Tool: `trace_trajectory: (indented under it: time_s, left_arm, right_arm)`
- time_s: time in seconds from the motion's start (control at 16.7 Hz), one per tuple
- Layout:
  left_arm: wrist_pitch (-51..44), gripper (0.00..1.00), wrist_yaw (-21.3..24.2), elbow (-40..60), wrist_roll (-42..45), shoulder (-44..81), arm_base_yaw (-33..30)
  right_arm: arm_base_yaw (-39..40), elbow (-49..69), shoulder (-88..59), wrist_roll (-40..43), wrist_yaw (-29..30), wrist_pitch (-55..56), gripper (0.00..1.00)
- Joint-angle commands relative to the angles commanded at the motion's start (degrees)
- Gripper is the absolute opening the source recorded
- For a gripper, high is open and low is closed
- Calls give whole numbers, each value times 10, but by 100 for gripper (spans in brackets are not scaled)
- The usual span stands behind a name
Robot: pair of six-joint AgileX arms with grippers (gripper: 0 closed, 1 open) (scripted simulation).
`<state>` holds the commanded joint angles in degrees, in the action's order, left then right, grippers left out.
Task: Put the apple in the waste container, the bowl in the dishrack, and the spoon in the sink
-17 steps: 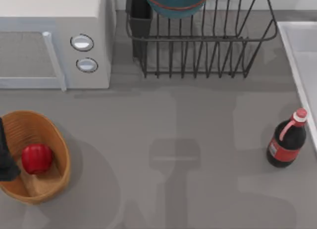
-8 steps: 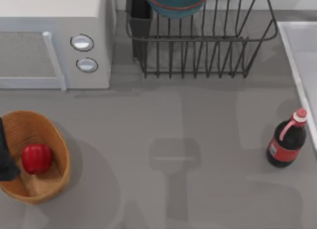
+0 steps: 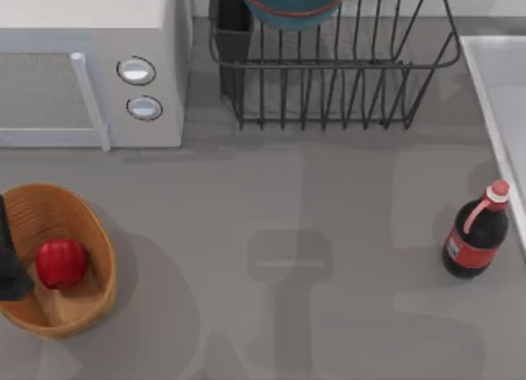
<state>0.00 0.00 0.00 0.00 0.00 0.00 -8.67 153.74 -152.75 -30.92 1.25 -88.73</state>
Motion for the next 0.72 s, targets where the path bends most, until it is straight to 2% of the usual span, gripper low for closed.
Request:
trace_trajectory:
  time_s: [0.3, 0.66, 0.72]
  left_arm:
    - [0, 100, 0, 0, 0, 0, 0]
    - [0, 100, 0, 0, 0, 0, 0]
    - [0, 100, 0, 0, 0, 0, 0]
  right_arm:
    - [-3, -135, 39, -6, 0, 88, 0]
    - [-3, -154, 45, -6, 0, 103, 0]
    - [-3, -154, 45, -6, 0, 103, 8]
